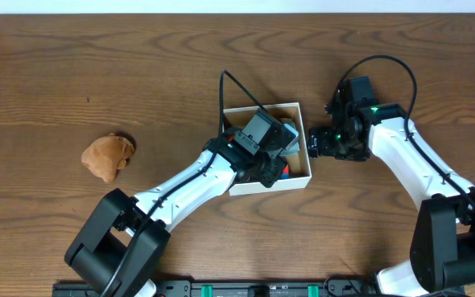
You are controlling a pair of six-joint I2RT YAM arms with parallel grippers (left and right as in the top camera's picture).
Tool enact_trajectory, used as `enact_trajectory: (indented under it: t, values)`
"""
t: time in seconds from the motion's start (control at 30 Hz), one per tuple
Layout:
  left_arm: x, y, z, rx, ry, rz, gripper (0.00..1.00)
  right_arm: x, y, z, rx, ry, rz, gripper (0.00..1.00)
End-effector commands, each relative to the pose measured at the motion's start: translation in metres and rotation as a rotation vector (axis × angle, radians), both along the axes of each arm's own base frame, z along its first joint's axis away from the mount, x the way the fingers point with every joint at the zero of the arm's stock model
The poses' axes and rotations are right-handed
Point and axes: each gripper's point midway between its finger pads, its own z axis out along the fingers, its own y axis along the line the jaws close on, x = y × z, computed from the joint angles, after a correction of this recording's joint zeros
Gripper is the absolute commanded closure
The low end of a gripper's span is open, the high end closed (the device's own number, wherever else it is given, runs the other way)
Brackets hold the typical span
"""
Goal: Pack container
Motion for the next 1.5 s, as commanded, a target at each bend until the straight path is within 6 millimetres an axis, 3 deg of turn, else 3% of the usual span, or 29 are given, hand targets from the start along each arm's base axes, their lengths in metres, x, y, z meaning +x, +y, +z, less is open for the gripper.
enact_trajectory:
  t: [0.0,0.6,0.97,1.07,1.13,1.27,1.47]
  values:
    - [-0.007,-0.01,0.003,-0.041,0.009,-0.089,0.94,-0.004,0.008,-0.003,0.026,0.016,0.021,0.12]
    - [-0.018,-0.019,0.008,-0.09,0.012,-0.196,0.94,-0.004,0.008,-0.003,0.026,0.016,0.021,0.12]
    - [-0.006,-0.01,0.004,-0.028,-0.038,-0.157,0.93,-0.004,0.008,-0.003,0.025,0.017,0.021,0.12]
    - [-0.003,-0.007,0.004,-0.012,-0.05,-0.141,0.85,-0.004,0.008,-0.003,0.025,0.018,0.021,0.12]
    - [0.0,-0.001,0.004,0.021,-0.064,-0.119,0.72,-0.004,0.008,-0.003,0.025,0.018,0.021,0.12]
    - [0.005,0.019,0.0,0.121,-0.091,-0.073,0.63,-0.004,0.008,-0.003,0.025,0.017,0.021,0.12]
    - [0.004,0.023,0.012,0.125,-0.112,-0.062,0.58,-0.004,0.008,-0.003,0.025,0.016,0.021,0.12]
